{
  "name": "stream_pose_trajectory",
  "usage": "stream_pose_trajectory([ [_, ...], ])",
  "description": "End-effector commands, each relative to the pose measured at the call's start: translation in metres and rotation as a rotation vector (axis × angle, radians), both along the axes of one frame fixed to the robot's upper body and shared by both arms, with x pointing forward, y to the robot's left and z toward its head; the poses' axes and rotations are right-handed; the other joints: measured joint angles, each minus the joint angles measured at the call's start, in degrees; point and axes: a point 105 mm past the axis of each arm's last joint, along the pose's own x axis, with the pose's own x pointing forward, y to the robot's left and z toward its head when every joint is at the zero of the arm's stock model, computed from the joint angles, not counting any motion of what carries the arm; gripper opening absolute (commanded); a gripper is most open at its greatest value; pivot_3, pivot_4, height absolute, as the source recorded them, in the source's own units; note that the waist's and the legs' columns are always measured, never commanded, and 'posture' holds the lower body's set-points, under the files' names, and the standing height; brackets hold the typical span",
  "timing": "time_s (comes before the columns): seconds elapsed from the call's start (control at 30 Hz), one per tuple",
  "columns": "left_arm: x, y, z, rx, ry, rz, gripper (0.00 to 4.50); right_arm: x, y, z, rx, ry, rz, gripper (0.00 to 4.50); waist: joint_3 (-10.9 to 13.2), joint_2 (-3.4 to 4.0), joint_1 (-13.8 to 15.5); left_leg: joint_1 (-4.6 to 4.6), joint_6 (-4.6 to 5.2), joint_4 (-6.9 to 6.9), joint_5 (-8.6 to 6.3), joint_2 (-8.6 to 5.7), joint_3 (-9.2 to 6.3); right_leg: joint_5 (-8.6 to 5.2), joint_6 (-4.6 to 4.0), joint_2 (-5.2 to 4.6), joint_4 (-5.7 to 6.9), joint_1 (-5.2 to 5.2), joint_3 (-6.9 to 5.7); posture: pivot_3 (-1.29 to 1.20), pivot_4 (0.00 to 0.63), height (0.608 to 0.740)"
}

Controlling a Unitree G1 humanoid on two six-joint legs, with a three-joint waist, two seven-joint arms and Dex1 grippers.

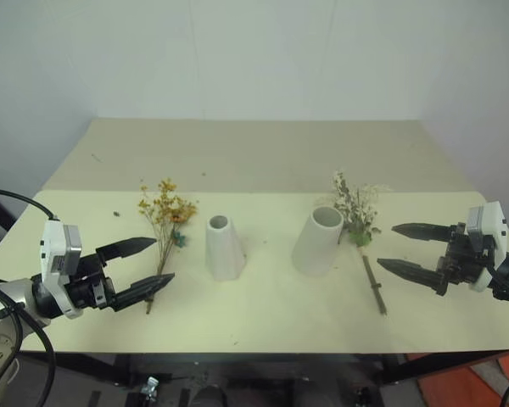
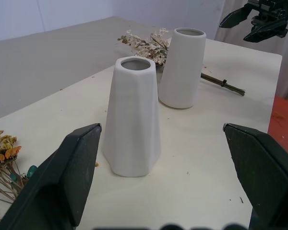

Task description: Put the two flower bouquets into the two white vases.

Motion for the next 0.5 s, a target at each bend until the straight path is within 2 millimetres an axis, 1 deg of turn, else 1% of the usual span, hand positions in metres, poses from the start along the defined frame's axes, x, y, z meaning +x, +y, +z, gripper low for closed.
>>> stream_pose_trajectory([
  [0.03, -0.0007, 0.0000, 0.0111, 0.017, -0.049, -0.012, 4.45, -0.0030, 0.0029, 0.0124, -0.014, -0.061, 0.013, 4.50, 0.00, 0.00, -0.01, 0.00, 0.00, 0.00, 0.00, 0.00, 0.00, 0.00, 0.00, 0.00, 0.00, 0.00, 0.00, 0.00, 0.150, 0.740],
  [0.37, 0.0010, -0.0023, 0.0109, 0.017, -0.048, -0.021, 4.45, -0.0036, 0.0025, 0.0117, -0.014, -0.060, 0.006, 4.50, 0.00, 0.00, 0.01, 0.00, 0.00, 0.00, 0.00, 0.00, 0.00, 0.00, 0.00, 0.00, 0.00, 0.00, 0.00, 0.00, 0.150, 0.740],
  [0.5, 0.0028, -0.0049, 0.0152, 0.010, -0.065, -0.039, 4.45, -0.0031, 0.0031, 0.0133, -0.001, -0.058, 0.002, 4.50, 0.00, 0.00, 0.00, 0.00, 0.00, 0.00, 0.00, 0.00, 0.00, 0.00, 0.00, 0.00, 0.00, 0.00, 0.00, 0.00, 0.150, 0.740],
])
